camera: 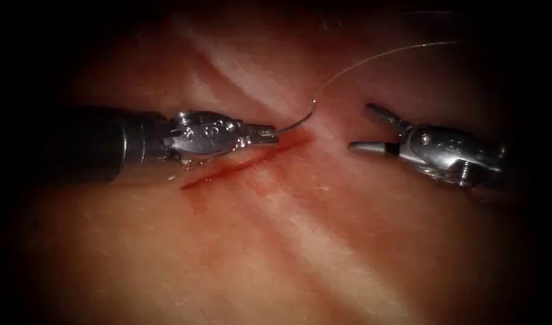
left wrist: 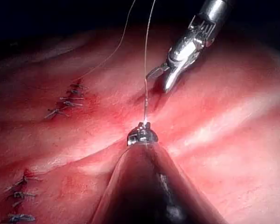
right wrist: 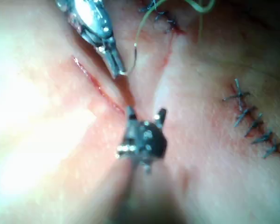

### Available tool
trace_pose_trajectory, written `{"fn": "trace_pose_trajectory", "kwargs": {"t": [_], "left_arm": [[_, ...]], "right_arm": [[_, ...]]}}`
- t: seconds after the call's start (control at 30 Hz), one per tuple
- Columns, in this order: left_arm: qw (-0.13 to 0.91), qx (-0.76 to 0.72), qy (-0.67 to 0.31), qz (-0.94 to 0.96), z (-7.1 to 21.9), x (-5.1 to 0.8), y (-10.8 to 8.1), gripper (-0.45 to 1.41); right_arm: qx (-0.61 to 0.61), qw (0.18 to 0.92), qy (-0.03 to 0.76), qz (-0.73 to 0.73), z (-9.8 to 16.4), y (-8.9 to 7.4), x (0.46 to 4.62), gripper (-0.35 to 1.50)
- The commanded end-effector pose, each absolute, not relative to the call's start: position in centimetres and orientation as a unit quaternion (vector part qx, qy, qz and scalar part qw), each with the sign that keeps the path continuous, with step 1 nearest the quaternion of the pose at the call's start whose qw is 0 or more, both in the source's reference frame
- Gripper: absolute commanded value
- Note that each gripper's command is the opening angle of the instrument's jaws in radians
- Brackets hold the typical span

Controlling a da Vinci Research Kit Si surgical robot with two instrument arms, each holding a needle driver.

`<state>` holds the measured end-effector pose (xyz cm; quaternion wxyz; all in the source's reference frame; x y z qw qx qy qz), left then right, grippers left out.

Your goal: Wound Closure

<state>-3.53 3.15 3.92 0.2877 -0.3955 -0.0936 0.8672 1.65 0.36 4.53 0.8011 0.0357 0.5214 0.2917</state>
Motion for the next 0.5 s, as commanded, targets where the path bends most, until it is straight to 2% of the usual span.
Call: {"fn": "trace_pose_trajectory", "kwargs": {"t": [0.03,0.5], "left_arm": [[0.287,-0.395,-0.09,0.868,3.99,-3.59,3.16,-0.45],[0.29,-0.402,-0.091,0.864,4.05,-3.82,3.04,-0.45]], "right_arm": [[0.048,0.796,0.532,0.287,4.55,0.35,1.78,1.06],[0.063,0.758,0.563,0.324,4.55,0.4,2.29,0.96]]}}
